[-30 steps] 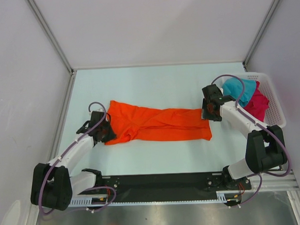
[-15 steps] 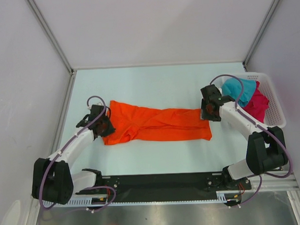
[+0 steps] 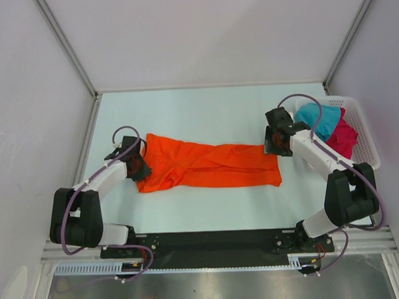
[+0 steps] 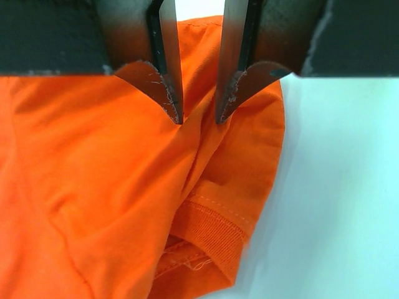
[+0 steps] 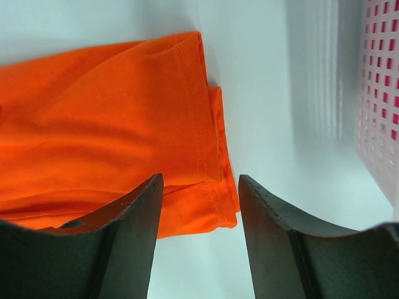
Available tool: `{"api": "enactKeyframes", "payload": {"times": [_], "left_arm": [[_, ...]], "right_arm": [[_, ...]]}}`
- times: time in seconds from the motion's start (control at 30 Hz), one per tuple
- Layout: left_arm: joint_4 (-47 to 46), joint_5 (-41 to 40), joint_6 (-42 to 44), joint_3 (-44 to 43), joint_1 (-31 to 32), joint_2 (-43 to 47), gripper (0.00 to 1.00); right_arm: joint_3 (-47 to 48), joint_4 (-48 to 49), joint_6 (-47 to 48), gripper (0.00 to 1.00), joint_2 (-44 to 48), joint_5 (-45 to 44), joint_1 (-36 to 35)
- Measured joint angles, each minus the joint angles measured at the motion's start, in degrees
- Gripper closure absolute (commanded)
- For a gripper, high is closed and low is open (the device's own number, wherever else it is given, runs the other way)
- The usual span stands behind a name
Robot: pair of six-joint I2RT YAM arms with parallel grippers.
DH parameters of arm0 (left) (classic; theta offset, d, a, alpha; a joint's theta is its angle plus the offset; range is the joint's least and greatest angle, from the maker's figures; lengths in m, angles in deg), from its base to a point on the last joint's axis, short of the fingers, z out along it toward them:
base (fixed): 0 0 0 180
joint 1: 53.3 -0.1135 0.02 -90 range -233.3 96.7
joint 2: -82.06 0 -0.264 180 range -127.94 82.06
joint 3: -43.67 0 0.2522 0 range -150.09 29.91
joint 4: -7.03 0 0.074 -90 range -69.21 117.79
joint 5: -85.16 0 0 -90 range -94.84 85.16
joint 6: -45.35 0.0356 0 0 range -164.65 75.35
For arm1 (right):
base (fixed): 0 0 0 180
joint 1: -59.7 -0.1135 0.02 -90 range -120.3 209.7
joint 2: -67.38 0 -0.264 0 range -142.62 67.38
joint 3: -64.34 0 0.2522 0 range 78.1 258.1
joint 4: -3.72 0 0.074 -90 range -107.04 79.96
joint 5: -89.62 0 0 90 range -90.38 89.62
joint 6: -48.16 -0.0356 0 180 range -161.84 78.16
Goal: Fold and stack the t-shirts
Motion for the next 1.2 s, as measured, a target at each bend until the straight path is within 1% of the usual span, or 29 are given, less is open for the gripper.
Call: {"api": "enactKeyframes", "payload": {"times": [0.33, 0.47, 0.7, 0.8, 0.87, 0.9, 0.93, 0.97, 1.0, 1.2], "left_arm": [[-1.0, 1.0, -0.8, 1.2, -0.2, -0.8, 0.67], [-1.3, 1.1, -0.8, 1.9, -0.3, -0.8, 0.68], [-1.6, 1.5, -0.8, 2.5, -0.5, -0.2, 0.68], [-1.6, 1.6, -0.8, 2.6, -0.5, 0.1, 0.68], [-1.7, 1.6, -0.8, 2.6, -0.5, 0.1, 0.68], [-1.7, 1.6, -0.8, 2.7, -0.5, 0.1, 0.68], [-1.6, 1.6, -0.8, 2.7, -0.5, 0.1, 0.68], [-1.7, 1.7, -0.8, 2.7, -0.5, 0.1, 0.68], [-1.7, 1.7, -0.8, 2.7, -0.5, 0.1, 0.68], [-1.7, 1.7, -0.8, 2.7, -0.6, 0.1, 0.69]], "right_arm": [[1.4, 1.6, 0.0, 0.42, -6.9, 0.7, 0.0], [1.4, 2.1, 0.0, 0.42, -7.4, 0.7, -0.1], [-3.8, 3.5, -0.2, 0.42, -6.8, 0.6, -0.1], [-5.4, 3.6, -0.4, 0.43, -6.7, 0.6, -0.1], [-5.7, 3.7, -0.5, 0.51, -6.7, 0.6, -0.1], [-5.8, 3.9, -0.6, 0.61, -6.7, 0.7, -0.1], [-5.9, 4.0, -0.7, 0.86, -6.7, 0.7, -0.1], [-6.0, 4.2, -0.9, 0.97, -6.7, 0.7, -0.2], [-6.0, 4.3, -1.3, 1.0, -6.7, 0.9, -0.2], [-6.4, 4.7, -1.4, 1.0, -5.7, 1.0, -0.5]]}}
